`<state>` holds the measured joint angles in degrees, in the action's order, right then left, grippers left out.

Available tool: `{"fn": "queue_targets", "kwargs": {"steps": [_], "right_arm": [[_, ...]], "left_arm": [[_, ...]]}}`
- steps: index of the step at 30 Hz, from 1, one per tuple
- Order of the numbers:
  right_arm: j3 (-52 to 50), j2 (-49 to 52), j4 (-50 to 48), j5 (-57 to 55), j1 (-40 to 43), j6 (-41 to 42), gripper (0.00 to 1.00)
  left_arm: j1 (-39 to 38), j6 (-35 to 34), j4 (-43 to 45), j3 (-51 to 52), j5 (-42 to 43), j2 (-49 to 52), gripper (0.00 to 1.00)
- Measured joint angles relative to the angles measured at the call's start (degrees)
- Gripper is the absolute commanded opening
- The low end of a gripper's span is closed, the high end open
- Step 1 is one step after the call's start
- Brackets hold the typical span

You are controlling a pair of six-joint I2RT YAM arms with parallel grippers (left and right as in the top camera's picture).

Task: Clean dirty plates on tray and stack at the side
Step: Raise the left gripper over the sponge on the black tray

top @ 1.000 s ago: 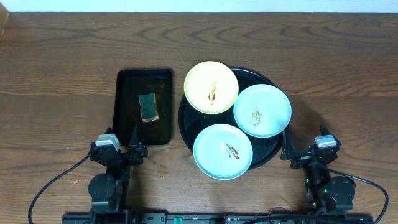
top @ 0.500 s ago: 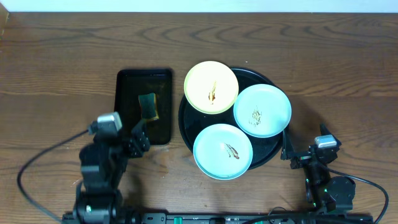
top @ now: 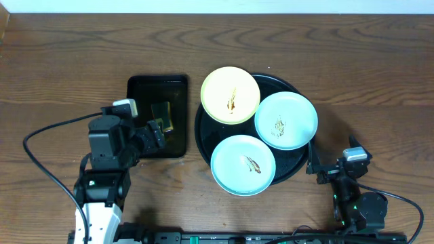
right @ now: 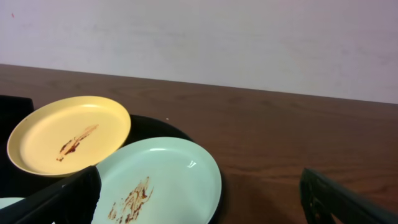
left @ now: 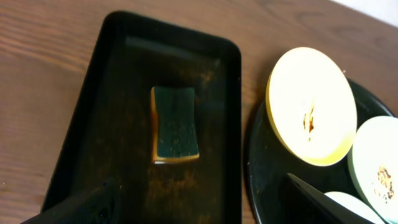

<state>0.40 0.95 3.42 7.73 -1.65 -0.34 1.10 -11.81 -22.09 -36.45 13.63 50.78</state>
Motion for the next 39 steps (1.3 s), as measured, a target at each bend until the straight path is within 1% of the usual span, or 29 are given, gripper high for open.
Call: {"fn": "queue_targets", "kwargs": {"steps": [19, 39], "right_arm": [[0.0, 0.0, 0.0, 0.0, 0.0, 0.0, 0.99], [0.0, 0.0, 0.0, -0.02, 0.0, 0.02, 0.99]], "left_arm": [[0.0, 0.0, -0.22, 0.0, 0.0, 6.01, 0.81], [0.0, 0.0, -0.22, 0.0, 0.0, 7.08, 0.81]]}}
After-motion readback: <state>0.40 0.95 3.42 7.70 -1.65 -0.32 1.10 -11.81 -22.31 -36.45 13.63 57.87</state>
